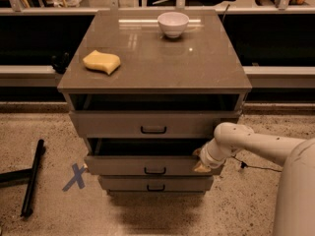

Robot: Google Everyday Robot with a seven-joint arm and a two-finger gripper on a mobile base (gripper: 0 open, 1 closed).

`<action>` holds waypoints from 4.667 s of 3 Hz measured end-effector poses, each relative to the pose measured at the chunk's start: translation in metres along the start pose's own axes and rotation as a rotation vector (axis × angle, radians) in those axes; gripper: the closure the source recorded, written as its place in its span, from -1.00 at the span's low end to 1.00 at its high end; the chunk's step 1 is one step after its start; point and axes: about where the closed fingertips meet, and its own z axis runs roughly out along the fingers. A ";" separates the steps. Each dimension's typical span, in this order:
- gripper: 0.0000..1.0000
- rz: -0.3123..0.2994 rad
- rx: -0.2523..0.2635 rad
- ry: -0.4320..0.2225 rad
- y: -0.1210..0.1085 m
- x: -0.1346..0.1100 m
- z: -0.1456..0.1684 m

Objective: Open middle drawer

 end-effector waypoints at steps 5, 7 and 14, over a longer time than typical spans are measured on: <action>-0.64 -0.053 -0.074 0.009 0.034 -0.012 0.011; 0.28 -0.118 -0.114 0.009 0.065 -0.028 0.008; -1.00 -0.129 -0.154 -0.030 0.098 -0.033 0.007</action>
Offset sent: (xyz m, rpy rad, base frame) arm 0.0000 0.0000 0.0071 0.0000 0.0000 0.0000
